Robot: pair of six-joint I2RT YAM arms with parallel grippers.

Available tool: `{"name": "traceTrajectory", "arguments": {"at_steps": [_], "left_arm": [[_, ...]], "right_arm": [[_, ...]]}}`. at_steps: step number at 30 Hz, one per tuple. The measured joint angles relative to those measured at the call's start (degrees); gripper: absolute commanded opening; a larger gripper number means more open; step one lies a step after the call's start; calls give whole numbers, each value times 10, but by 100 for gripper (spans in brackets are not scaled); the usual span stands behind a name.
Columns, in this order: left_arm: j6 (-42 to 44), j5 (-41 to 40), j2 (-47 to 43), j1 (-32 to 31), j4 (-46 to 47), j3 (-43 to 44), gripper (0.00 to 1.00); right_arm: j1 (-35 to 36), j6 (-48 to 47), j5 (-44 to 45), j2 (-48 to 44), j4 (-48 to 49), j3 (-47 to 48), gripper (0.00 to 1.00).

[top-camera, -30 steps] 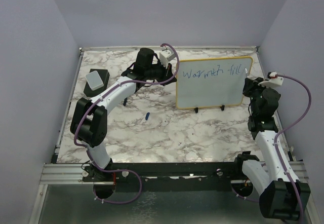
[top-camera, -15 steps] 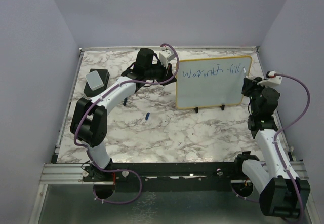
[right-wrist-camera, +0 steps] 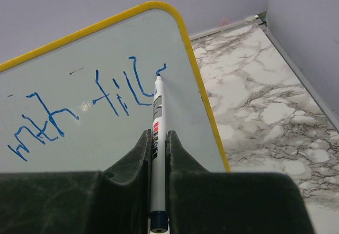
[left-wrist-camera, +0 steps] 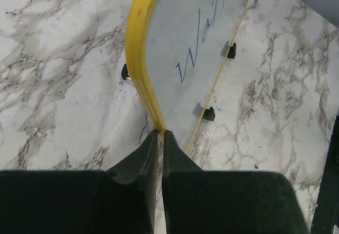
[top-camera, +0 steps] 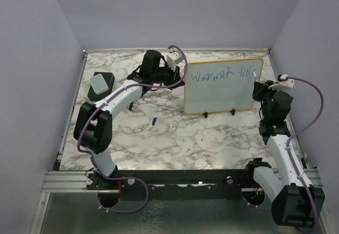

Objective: Write a sentence on the whiteboard

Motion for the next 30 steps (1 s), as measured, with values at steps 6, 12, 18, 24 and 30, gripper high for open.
{"name": "traceTrajectory", "arguments": {"at_steps": [6,12,18,24,30], "left_arm": [[0,0,0,0,0,0,0],[0,0,0,0,0,0,0],[0,0,0,0,0,0,0],[0,0,0,0,0,0,0],[0,0,0,0,-1,0,0]], "right_arm": [[0,0,17,2,-1,0,1],[0,0,27,6,-2,0,1],[0,0,28,7,-6,0,1],[0,0,23,7,-9,0,1],[0,0,15,7,-10,0,1]]}}
